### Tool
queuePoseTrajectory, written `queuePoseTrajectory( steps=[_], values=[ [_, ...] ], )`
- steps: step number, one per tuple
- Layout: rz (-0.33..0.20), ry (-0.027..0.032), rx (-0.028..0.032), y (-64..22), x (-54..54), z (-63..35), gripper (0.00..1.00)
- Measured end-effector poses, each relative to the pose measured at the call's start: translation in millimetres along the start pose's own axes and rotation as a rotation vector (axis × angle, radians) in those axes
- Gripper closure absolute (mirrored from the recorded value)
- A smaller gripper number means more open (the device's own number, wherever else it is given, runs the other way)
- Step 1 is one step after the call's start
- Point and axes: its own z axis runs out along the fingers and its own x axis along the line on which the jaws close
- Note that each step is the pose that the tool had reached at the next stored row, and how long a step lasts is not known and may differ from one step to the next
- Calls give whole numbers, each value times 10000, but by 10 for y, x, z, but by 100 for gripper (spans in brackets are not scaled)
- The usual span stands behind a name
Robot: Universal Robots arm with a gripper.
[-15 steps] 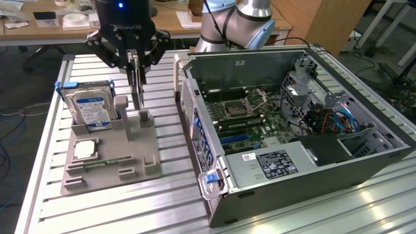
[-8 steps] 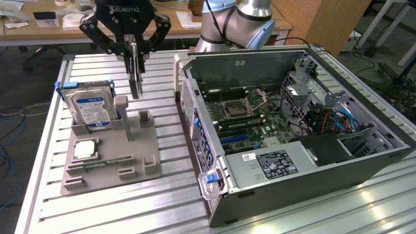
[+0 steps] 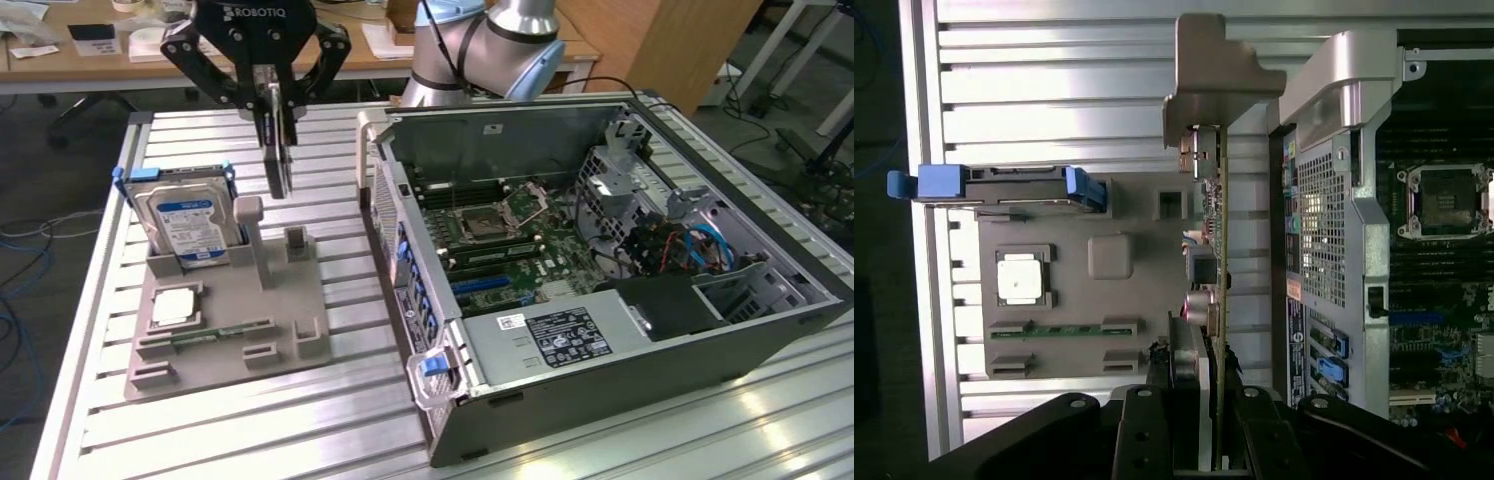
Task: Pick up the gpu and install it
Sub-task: 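Pick up the gpu and move the gpu toward the slot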
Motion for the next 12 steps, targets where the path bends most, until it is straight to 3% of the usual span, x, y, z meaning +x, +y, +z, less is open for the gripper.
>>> queuePoseTrajectory(
  steps=[4, 10, 12],
  values=[
    [-1, 1, -1, 4, -86, 2, 72],
    [-2, 0, -1, 17, -333, 7, 72],
    [1, 1, 0, 32, -612, 13, 72]
  ],
)
